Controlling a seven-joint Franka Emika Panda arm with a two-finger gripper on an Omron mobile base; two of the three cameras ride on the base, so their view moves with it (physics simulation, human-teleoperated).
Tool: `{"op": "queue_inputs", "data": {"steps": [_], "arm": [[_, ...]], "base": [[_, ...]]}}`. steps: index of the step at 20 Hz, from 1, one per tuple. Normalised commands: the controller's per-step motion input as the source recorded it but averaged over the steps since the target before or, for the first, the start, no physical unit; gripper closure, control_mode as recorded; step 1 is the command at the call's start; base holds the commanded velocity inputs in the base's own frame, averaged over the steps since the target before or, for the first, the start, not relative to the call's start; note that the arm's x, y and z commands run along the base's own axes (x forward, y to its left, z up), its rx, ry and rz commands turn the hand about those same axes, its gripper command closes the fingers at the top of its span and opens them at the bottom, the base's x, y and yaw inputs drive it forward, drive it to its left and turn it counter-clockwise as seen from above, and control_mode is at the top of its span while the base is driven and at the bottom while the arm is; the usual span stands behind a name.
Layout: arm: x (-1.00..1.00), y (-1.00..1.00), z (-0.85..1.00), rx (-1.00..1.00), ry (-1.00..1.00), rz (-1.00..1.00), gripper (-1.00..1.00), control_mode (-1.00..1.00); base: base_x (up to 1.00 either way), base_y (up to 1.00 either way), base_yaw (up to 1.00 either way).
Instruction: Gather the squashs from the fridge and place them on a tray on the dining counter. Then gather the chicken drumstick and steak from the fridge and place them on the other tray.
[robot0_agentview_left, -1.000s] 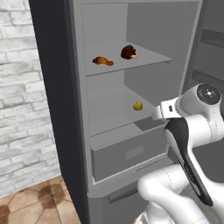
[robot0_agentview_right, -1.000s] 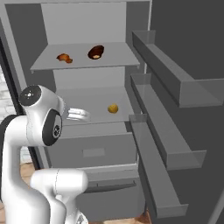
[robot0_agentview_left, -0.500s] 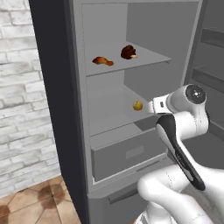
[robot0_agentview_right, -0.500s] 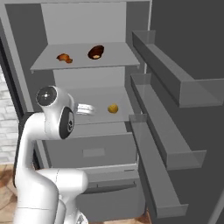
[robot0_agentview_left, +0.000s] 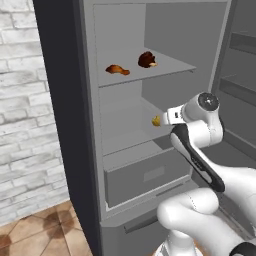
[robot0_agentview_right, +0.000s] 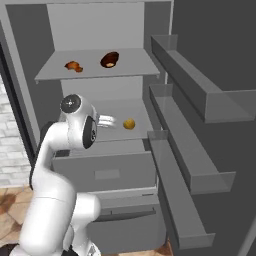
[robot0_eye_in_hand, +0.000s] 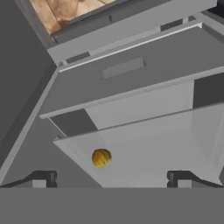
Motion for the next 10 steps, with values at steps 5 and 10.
{"op": "queue_inputs", "data": {"steps": [5,10], "arm": [[0.57,-0.1,-0.3,0.0,0.09,0.0,-1.0,-1.0],[0.5,0.0,-0.35,0.0,0.0,0.0,-1.0,-1.0]], "base": [[0.0,0.0,0.0],[0.0,0.0,0.0]]}}
